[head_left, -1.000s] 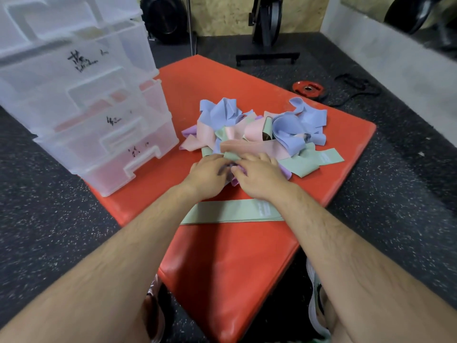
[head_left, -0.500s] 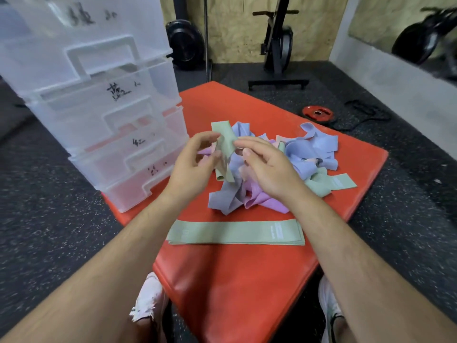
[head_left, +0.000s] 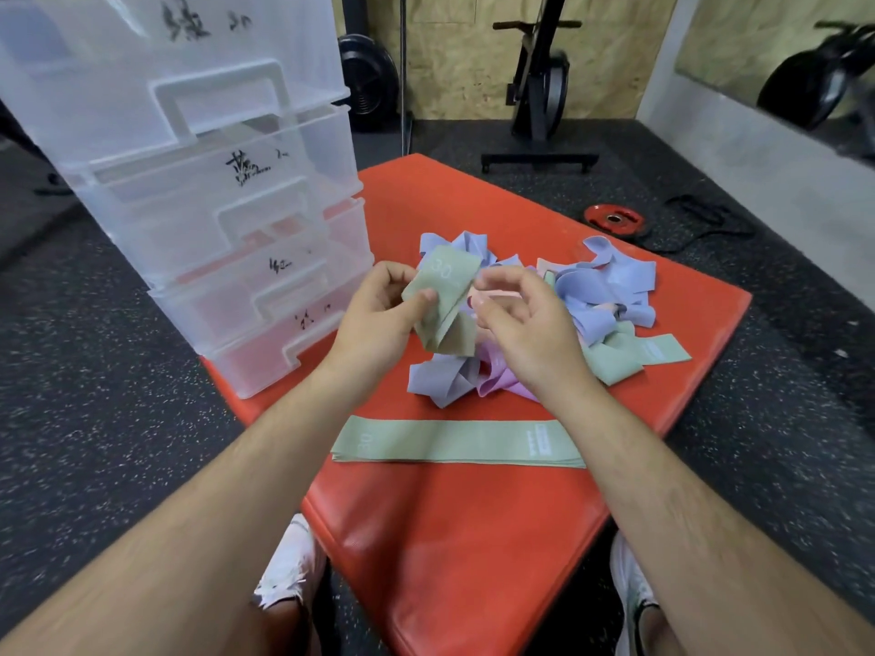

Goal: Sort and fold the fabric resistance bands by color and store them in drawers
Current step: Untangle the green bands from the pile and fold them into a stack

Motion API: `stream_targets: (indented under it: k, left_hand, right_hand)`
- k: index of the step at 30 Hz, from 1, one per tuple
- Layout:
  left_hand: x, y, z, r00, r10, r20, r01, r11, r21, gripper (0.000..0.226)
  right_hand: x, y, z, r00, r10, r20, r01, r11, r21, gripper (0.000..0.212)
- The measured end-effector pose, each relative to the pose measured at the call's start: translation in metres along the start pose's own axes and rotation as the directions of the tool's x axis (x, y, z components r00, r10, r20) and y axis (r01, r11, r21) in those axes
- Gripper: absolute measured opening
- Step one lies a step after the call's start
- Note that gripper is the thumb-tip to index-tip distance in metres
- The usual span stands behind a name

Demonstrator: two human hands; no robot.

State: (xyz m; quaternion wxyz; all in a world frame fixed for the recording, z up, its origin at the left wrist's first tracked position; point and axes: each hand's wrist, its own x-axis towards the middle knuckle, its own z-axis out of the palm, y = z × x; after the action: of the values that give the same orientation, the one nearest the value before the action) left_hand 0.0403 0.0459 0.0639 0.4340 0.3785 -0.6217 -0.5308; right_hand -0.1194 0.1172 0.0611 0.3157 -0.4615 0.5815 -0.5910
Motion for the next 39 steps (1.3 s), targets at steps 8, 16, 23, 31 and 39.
stream_targets:
  k: [8, 16, 23, 31, 39]
  left_hand:
    - [-0.011, -0.009, 0.01, 0.989, 0.073, 0.13, -0.099, 0.972, 0.211, 0.023]
    - [-0.018, 0.014, 0.018, 0.968, 0.208, 0.14, -0.238, 0.938, 0.254, 0.017]
    - [-0.028, 0.025, 0.02, 0.967, 0.252, 0.025, -0.25, 0.933, 0.26, 0.004]
    - [-0.034, 0.037, 0.005, 0.983, 0.183, 0.017, -0.176, 0.912, 0.369, 0.01]
    - [-0.03, 0.047, -0.026, 0.99, 0.043, -0.134, -0.047, 0.998, -0.03, 0.01]
  right_hand:
    - [0.0, -0.005, -0.002, 0.961, 0.268, -0.064, -0.243, 0.933, 0.265, 0.027]
    - [-0.008, -0.011, -0.013, 0.993, 0.083, 0.08, -0.09, 0.991, 0.101, 0.03]
    - [-0.014, -0.003, -0.004, 0.98, 0.105, 0.17, -0.123, 0.988, 0.096, 0.025]
    - [-0.024, -0.005, 0.002, 0.947, 0.008, 0.32, -0.006, 1.0, -0.008, 0.023]
    - [-0.017, 0.003, -0.035, 0.881, 0.149, 0.448, 0.074, 0.894, -0.443, 0.029]
